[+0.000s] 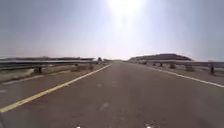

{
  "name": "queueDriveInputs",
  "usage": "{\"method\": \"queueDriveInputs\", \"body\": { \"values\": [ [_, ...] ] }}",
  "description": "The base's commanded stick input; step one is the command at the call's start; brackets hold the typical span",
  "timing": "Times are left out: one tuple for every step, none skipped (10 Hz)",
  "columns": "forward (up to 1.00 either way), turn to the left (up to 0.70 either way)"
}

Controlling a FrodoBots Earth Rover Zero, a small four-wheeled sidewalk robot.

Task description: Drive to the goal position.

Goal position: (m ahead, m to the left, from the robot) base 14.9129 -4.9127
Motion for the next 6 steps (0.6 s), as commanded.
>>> {"method": "queueDriveInputs", "body": {
  "values": [
    [0.7,0.0],
    [0.7,0.0],
    [0.7,0.0],
    [0.7,0.0],
    [0.7,0.0],
    [0.7,0.0]
  ]
}}
